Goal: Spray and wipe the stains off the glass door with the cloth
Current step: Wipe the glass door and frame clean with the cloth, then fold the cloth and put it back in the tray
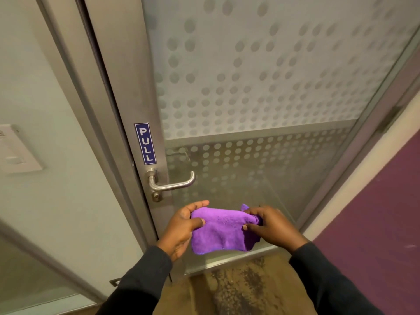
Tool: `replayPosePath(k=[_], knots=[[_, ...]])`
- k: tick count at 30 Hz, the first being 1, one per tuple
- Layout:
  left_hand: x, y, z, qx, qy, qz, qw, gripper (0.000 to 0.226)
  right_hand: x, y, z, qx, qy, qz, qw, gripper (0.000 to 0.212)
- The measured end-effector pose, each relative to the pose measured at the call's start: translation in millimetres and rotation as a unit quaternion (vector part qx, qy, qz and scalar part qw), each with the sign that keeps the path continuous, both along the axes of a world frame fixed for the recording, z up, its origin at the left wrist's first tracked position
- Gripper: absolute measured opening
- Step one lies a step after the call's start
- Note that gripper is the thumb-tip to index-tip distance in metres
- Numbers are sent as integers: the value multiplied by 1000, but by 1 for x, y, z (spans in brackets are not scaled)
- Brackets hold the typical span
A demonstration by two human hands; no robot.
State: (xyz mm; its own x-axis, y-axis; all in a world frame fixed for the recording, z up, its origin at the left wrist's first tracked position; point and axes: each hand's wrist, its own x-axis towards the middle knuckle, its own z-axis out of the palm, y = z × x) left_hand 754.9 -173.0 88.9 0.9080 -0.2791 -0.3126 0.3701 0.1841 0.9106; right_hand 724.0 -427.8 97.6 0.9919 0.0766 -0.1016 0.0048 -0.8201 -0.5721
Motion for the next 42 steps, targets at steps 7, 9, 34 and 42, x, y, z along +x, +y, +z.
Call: replayPosePath(k=[7,9,34,42], knots=[[-42,-25,6,160,-130,-37,978,47,-64,-33,5,87,-40,-77,992,13],[-57,-32,13,215,-186,-63,957,42,-92,-39,12,131,-63,-108,984,13],[-357,-117,1,150,-111,-147,971,46,-459,-9,-18,487,-143,-487,711,25],[-423,-61,-25,184,-169,-259,933,47,-552,86,-34,447,-163,-554,683,45]])
